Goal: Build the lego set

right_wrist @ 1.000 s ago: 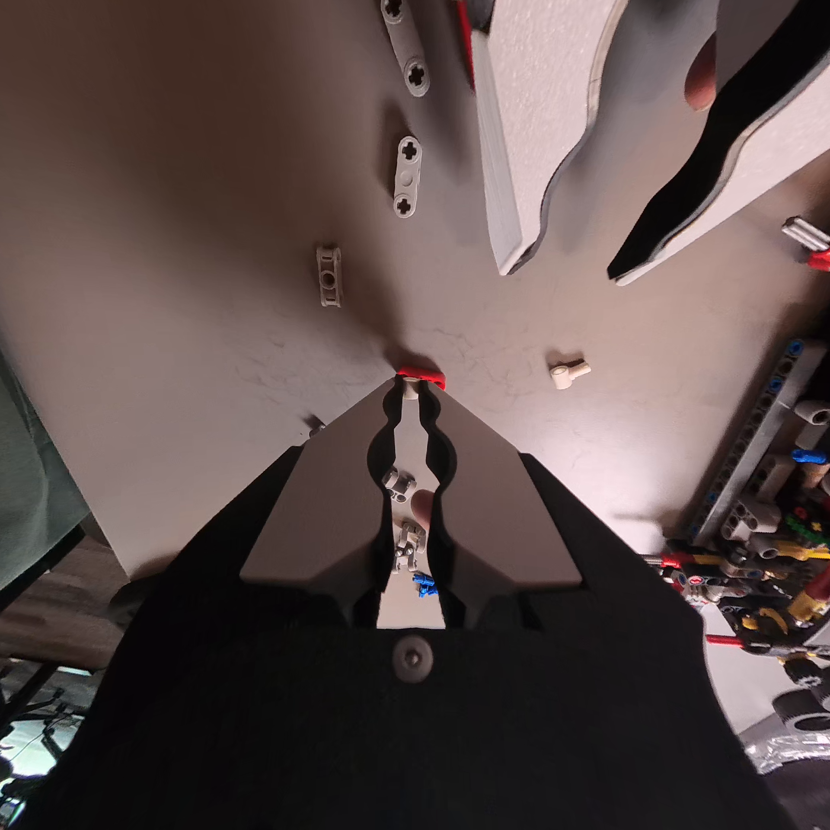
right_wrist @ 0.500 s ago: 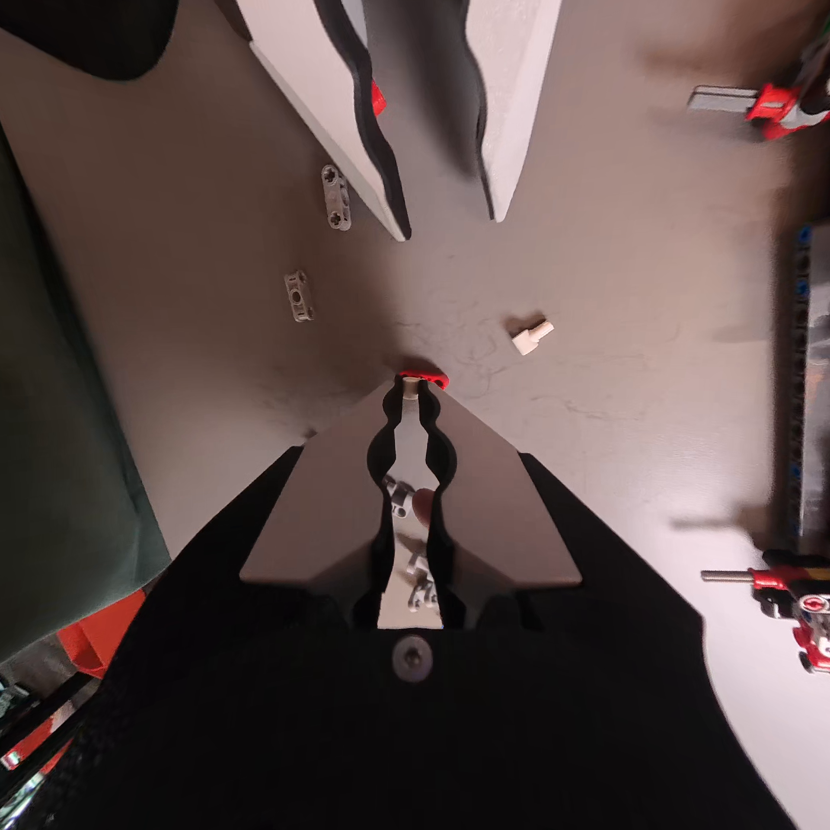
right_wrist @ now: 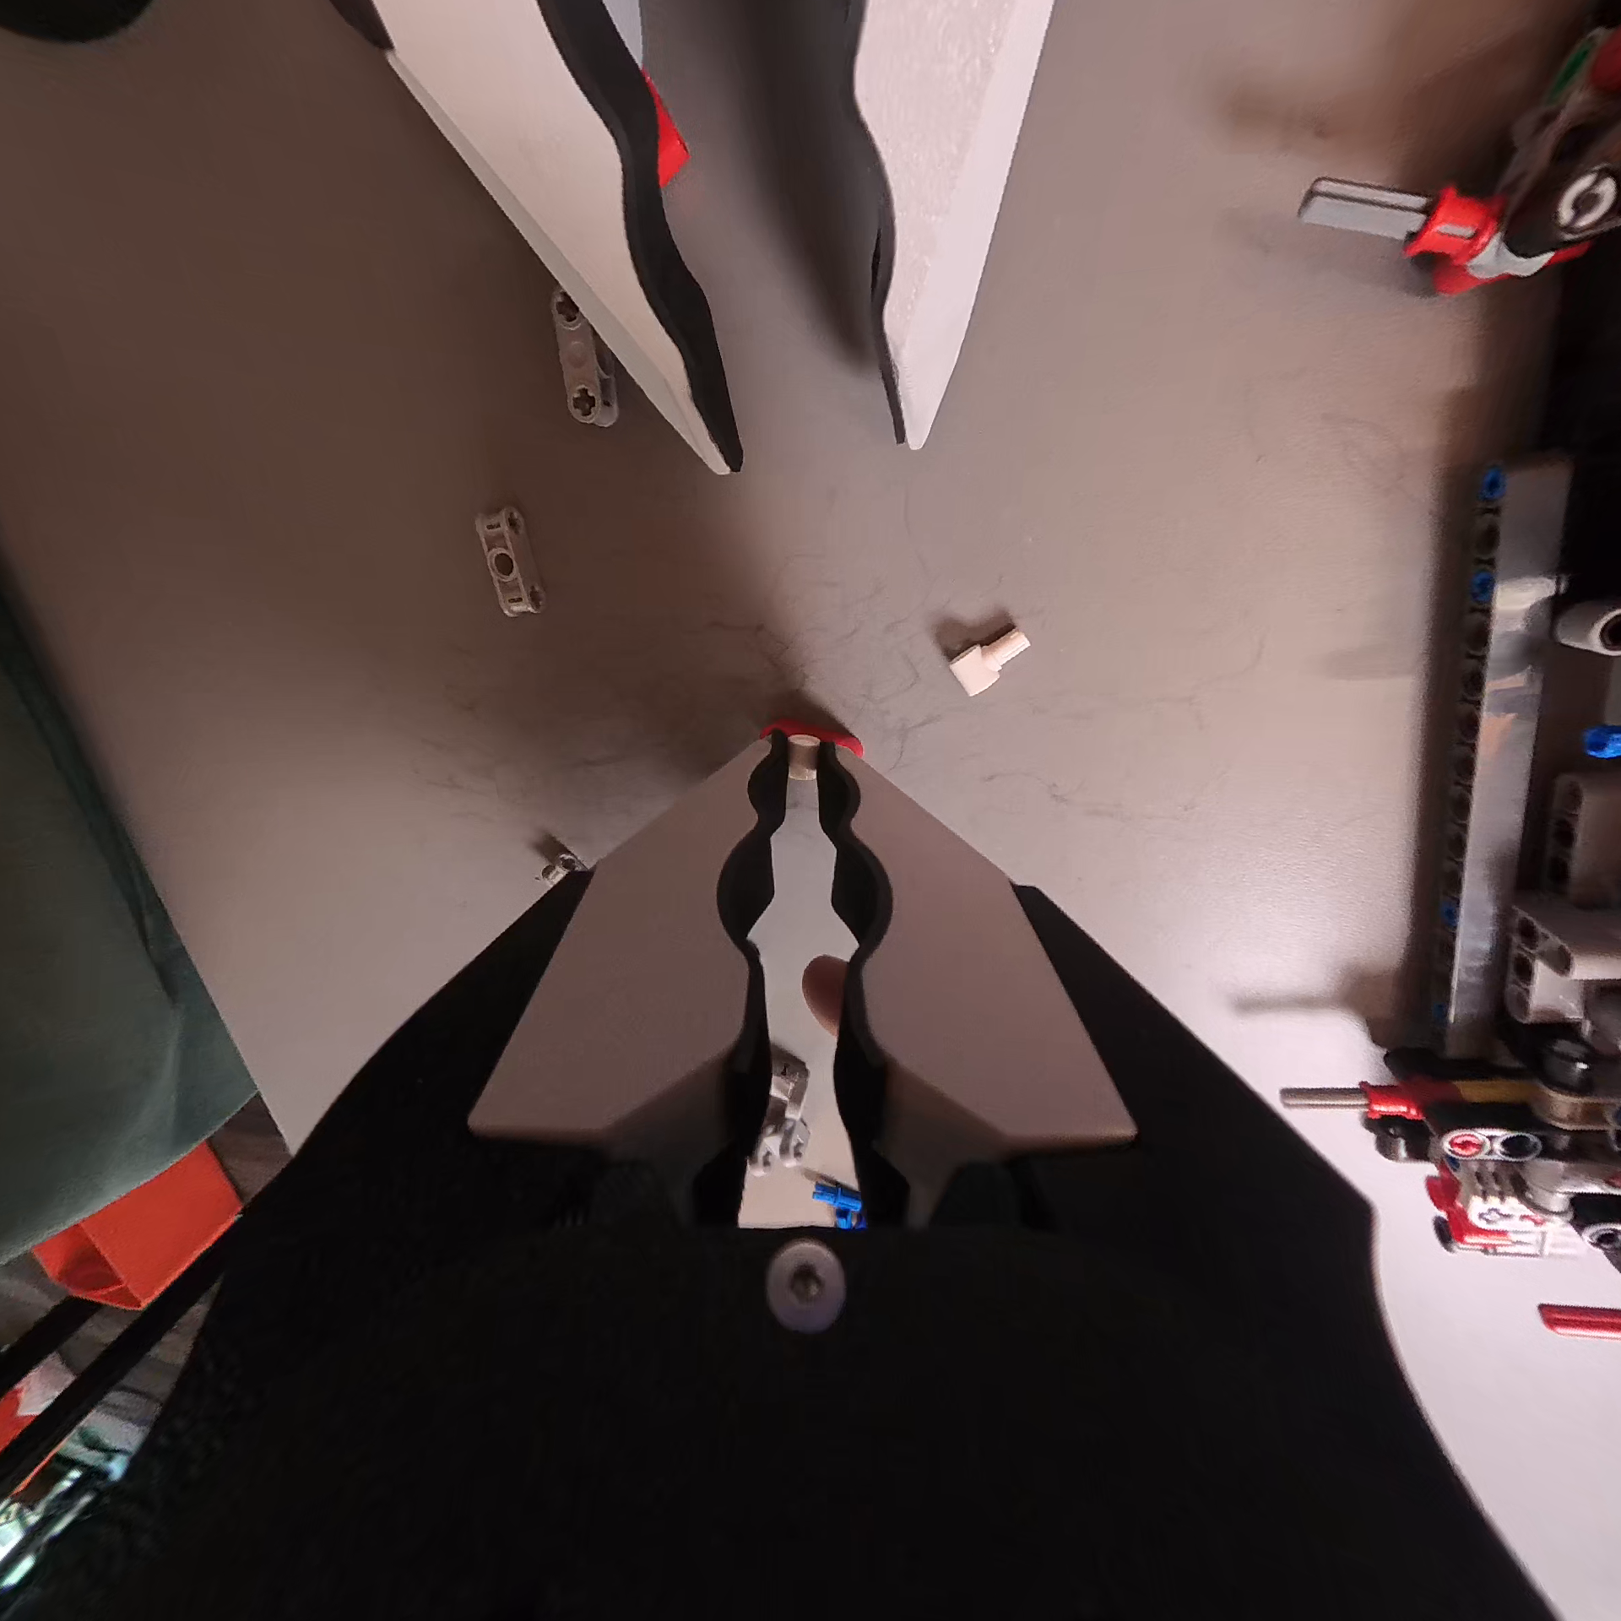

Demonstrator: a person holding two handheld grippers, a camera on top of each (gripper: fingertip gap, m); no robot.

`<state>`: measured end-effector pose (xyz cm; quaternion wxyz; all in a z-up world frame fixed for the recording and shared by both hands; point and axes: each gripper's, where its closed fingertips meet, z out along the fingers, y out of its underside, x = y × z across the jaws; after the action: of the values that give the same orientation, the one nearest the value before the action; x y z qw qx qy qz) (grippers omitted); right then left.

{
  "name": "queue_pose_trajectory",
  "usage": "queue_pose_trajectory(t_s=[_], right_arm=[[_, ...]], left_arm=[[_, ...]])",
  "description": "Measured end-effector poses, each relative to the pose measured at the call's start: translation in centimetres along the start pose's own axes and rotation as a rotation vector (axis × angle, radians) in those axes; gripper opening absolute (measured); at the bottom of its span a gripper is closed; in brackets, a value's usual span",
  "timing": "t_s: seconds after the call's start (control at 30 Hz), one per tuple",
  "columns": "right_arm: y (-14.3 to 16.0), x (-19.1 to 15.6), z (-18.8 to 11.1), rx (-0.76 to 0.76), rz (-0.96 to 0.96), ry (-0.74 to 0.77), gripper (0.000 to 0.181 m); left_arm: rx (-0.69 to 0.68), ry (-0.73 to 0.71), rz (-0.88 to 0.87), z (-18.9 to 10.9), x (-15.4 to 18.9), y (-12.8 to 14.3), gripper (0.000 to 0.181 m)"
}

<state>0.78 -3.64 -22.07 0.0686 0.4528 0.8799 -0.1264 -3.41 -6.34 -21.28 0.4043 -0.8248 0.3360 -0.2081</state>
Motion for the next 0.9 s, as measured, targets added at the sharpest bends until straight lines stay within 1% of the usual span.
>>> queue_pose_trajectory(t_s=[0.03,0.17,0.4,0.47,0.57,0.7,0.77,0.83,0.9], right_arm=[[0.0,0.0,0.0,-0.003,-0.007,0.009,0.005],[-0.1,-0.2,0.1,0.048,-0.061,0.068,0.006],[-0.2,-0.2,0.1,0.102,-0.071,0.173,0.005],[-0.5,-0.5,0.1,0.151,-0.090,0.185,0.005],[-1.7,-1.9,-0.9,0.318,-0.119,0.170,0.005],[-3.3,-4.2,-3.2,0.634,-0.157,0.102,0.005],[-3.6,-5.2,-4.1,0.772,-0.157,0.047,0.005],[-3.7,-6.0,-4.4,0.865,-0.160,0.007,0.005],[-3.7,-6.7,-4.3,0.915,-0.188,-0.003,0.005]], left_arm=[[0.000,0.000,0.001,0.0,0.0,0.0,0.028],[0.009,0.000,0.006,0.0,0.2,-0.3,0.029],[0.017,0.011,0.014,0.2,0.7,-0.5,0.030],[0.028,0.007,0.020,0.2,0.8,-0.8,0.031],[0.082,0.018,0.025,-0.2,1.2,-2.0,0.033],[0.202,0.080,0.041,-0.9,3.0,-4.6,0.043],[0.217,0.118,0.056,-0.8,4.3,-5.3,0.048],[0.212,0.137,0.065,-0.4,5.5,-5.7,0.049],[0.206,0.149,0.063,0.0,6.4,-5.9,0.043]])
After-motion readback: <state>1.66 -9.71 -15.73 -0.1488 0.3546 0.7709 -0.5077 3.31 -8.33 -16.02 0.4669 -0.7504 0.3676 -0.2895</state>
